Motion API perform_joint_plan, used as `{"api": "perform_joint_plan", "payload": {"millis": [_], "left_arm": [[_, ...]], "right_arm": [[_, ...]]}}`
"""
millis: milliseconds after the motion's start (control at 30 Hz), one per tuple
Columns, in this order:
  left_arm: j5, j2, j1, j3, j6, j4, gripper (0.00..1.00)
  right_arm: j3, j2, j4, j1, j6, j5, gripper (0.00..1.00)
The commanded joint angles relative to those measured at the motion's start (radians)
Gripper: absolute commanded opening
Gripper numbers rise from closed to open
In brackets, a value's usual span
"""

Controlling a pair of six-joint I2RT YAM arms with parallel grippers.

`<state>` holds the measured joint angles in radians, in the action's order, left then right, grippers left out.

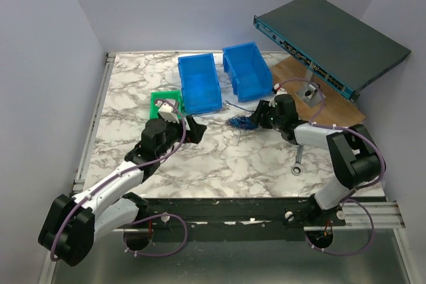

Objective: Untangle the cables
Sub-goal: Untie the cable.

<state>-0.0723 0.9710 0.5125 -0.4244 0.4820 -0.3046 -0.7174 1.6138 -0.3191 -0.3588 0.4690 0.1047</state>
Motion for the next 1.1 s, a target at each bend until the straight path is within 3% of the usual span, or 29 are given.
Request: {"api": "perform_joint_plan", "payload": {"millis": [0, 167, 200, 300, 367, 467, 533, 667, 800, 933, 1067], "left_arm": [[-0.081, 0.049, 0.004, 0.010, -0.036, -0.109, 0.99], [-0.113, 0.137, 0.004, -0.017, -0.024, -0.123, 0.99], [-0.113, 0.152, 0.004, -0.028, -0.018, -0.117, 0.98], [-0.133, 0.190, 0.004, -0.042, -0.012, -0.113, 0.99], [-0.151, 0.219, 0.004, -0.050, -0.001, -0.118, 0.99], [-0.187, 0.266, 0.004, -0.080, 0.010, -0.108, 0.99], [-0.182, 0.285, 0.006, -0.098, 0.010, -0.088, 0.98], [-0.174, 0.314, 0.008, -0.125, 0.006, -0.052, 0.96], [-0.189, 0.346, 0.012, -0.150, 0.012, -0.031, 0.92], [-0.175, 0.339, 0.012, -0.145, 0.010, -0.033, 0.92], [-0.172, 0.346, 0.012, -0.153, 0.004, -0.017, 0.92]], "right_arm": [[-0.024, 0.056, 0.009, -0.005, -0.024, 0.106, 0.48], [-0.039, 0.078, 0.033, -0.035, -0.050, 0.194, 0.09], [-0.032, 0.069, 0.028, -0.043, -0.047, 0.222, 0.05], [0.018, 0.017, -0.014, -0.071, -0.021, 0.309, 0.03], [0.056, -0.018, -0.026, -0.084, 0.000, 0.344, 0.10], [0.092, -0.073, 0.007, -0.086, 0.001, 0.345, 0.55], [0.104, -0.125, 0.042, -0.085, -0.009, 0.295, 0.66], [0.109, -0.173, 0.050, -0.085, -0.007, 0.235, 0.69], [0.030, -0.112, 0.077, -0.085, -0.043, 0.257, 0.65], [-0.094, 0.020, 0.124, -0.085, -0.062, 0.302, 0.56], [-0.112, 0.086, 0.088, -0.089, -0.042, 0.364, 0.48]]}}
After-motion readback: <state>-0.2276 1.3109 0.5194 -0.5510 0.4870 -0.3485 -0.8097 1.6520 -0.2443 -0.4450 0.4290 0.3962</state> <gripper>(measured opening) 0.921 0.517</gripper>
